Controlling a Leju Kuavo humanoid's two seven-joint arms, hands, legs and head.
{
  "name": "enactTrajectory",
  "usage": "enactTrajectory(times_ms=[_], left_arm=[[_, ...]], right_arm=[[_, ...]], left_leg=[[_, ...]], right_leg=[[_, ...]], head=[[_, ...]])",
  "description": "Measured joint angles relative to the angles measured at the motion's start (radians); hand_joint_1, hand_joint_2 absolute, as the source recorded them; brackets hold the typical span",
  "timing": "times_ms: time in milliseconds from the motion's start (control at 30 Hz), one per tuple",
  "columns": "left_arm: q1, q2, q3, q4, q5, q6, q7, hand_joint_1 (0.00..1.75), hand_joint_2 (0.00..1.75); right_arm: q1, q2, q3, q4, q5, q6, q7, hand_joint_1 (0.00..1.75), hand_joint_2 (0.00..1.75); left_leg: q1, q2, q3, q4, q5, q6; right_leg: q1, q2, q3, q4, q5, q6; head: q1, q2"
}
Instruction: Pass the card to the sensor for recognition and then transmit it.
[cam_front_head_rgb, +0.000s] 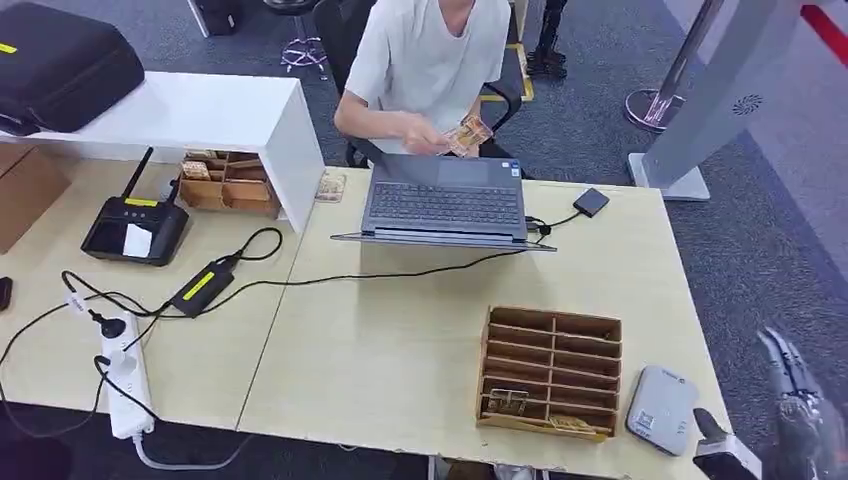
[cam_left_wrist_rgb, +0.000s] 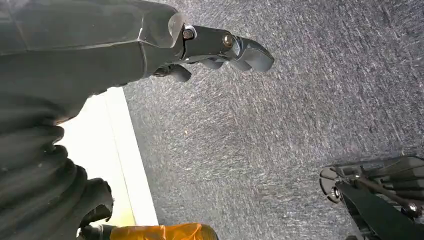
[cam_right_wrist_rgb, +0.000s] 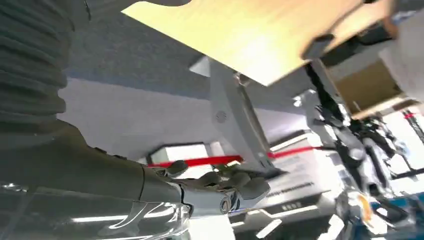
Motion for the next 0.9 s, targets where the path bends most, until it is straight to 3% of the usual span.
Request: enactTrajectory(times_ms=[200,333,567,700,800,900], left_arm=[[-0.002,-0.002,0.000,0.000,-0.004,0.006,0.003,0.00,1.75],[-0.004,-0.002,0.000,0.000,-0.011,0.007,0.004,0.00,1.75],[-0.004,-0.002,0.000,0.000,-0.015,0.008,0.004,0.00,1.75],[-0.010,-0.003,0.000,0.000,-0.030,0.014,0.004,0.00,1.75],[-0.022,-0.005,0.000,0.000,-0.039,0.013,0.005,0.00,1.75],[-0.023,-0.006,0.000,0.000,-0.041,0.013,0.007,0.00,1.75]], right_arm=[[0.017,-0.057,0.193,-0.181,0.134,-0.149,0.085,0.00,1.75],[-0.027,-0.097,0.333,-0.222,0.185,-0.172,0.123,0.00,1.75],[-0.057,-0.135,0.420,-0.240,0.211,-0.191,0.132,0.00,1.75],[-0.192,-0.137,0.507,-0.194,0.345,-0.190,0.163,0.00,1.75],[-0.332,-0.130,0.605,-0.107,0.372,-0.169,0.206,0.00,1.75],[-0.405,-0.124,0.674,-0.049,0.376,-0.169,0.223,0.00,1.75]], left_leg=[[0.000,0.004,0.001,0.000,0.000,0.000],[0.000,0.005,0.002,0.000,0.000,0.000],[0.000,0.005,0.001,0.000,0.000,0.000],[0.000,0.011,0.002,0.000,0.000,0.000],[0.000,0.013,0.003,0.000,0.002,-0.001],[0.001,0.010,0.003,0.000,0.003,-0.002]], right_leg=[[0.000,0.003,0.000,0.000,0.001,-0.001],[0.000,0.002,0.001,0.000,0.001,-0.001],[0.000,0.003,0.000,0.000,0.001,-0.001],[0.001,0.009,0.000,0.001,0.003,-0.004],[0.001,0.011,-0.001,0.001,0.005,-0.004],[0.001,0.008,-0.001,0.001,0.005,-0.004]], head=[[0.000,0.000],[0.000,0.000],[0.000,0.000],[0.000,0.000],[0.000,0.000],[0.000,0.000]])
